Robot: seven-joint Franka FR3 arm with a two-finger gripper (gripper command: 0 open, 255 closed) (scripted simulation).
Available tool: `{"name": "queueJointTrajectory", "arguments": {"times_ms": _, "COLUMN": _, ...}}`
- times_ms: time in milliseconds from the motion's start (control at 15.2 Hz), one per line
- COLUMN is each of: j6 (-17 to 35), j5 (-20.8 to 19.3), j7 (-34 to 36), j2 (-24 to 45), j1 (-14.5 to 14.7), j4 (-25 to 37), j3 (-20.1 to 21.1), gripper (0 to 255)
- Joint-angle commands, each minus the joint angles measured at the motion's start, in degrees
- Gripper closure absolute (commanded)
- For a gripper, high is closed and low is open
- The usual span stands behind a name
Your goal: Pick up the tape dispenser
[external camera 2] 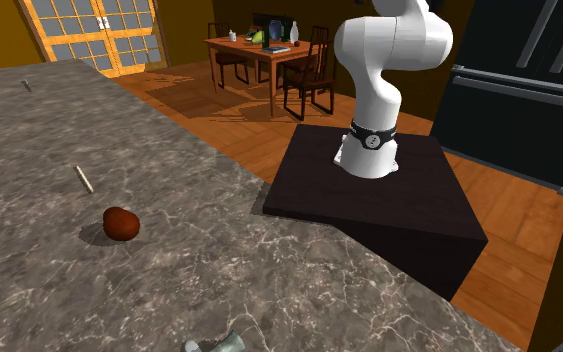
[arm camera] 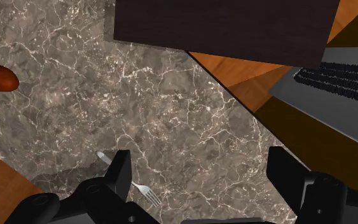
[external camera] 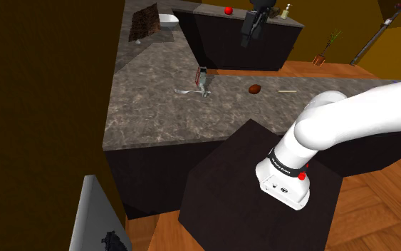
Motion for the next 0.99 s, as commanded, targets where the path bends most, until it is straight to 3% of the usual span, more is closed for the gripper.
{"name": "queueJointTrajectory", "arguments": {"times_ms": 0, "j6": 0.00, "j5": 0.00, "j7": 0.00, "j2": 0.00, "j1": 0.00, "j4": 0.00, "j3": 0.00, "gripper": 0}}
{"name": "queueJointTrajectory", "arguments": {"times_ms": 924, "j6": 21.50, "j5": 0.67, "j7": -2.86, "j2": 26.09, "j1": -2.52, "j4": 5.70, "j3": -8.07, "gripper": 0}}
